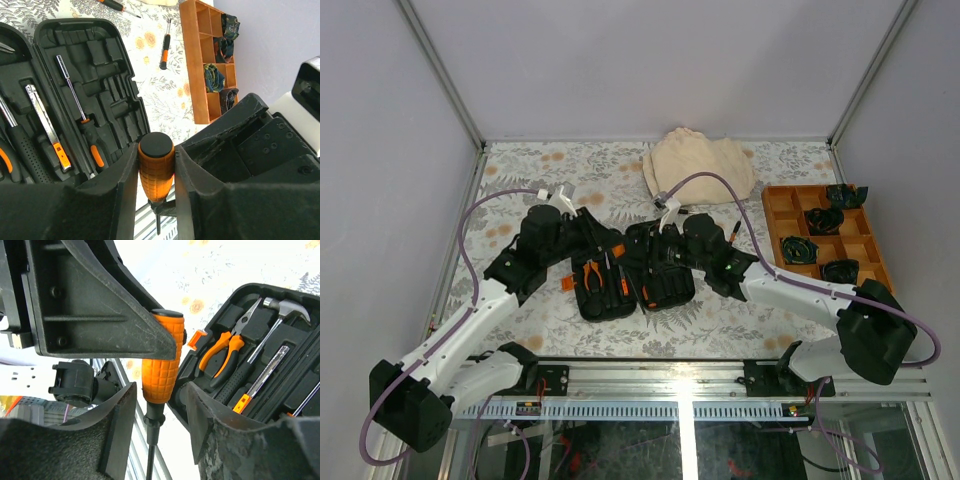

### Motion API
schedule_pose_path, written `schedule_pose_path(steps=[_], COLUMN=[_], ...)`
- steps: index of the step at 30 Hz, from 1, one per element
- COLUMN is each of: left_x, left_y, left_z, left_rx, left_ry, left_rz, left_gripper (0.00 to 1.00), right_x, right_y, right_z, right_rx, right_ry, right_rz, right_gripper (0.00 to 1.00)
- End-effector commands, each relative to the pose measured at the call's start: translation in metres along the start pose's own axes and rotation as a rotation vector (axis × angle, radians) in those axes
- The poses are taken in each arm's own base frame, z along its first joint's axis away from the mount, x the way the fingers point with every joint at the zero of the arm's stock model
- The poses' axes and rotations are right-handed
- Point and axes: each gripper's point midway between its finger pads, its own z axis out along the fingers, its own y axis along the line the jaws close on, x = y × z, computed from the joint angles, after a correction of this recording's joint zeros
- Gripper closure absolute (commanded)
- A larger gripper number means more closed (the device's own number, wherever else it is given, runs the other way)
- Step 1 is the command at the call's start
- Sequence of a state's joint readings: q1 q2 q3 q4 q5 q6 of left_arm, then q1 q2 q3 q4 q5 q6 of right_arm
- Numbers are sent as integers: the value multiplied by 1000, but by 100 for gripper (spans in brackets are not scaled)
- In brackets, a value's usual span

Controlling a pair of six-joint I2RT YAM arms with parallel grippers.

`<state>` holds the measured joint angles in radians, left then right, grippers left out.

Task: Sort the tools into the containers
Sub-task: Pick up the screwdriver from the center of the board.

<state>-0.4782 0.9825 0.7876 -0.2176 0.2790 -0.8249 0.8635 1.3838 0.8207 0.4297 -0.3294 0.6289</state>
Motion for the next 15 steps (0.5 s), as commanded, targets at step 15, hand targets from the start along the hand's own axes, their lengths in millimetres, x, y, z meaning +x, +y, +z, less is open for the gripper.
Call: schedule_pose_path(steps=[15], left_x=[-2], left_y=[-10], left_z=[-3], left_rx=[36], left_ry=[-7], left_rz=[41], left_gripper=[100], right_x=[-45], right_y=[20], right_z=[11], right_rx=[-30], right_ry=[-112], right_rz=[-45], right_gripper=[56])
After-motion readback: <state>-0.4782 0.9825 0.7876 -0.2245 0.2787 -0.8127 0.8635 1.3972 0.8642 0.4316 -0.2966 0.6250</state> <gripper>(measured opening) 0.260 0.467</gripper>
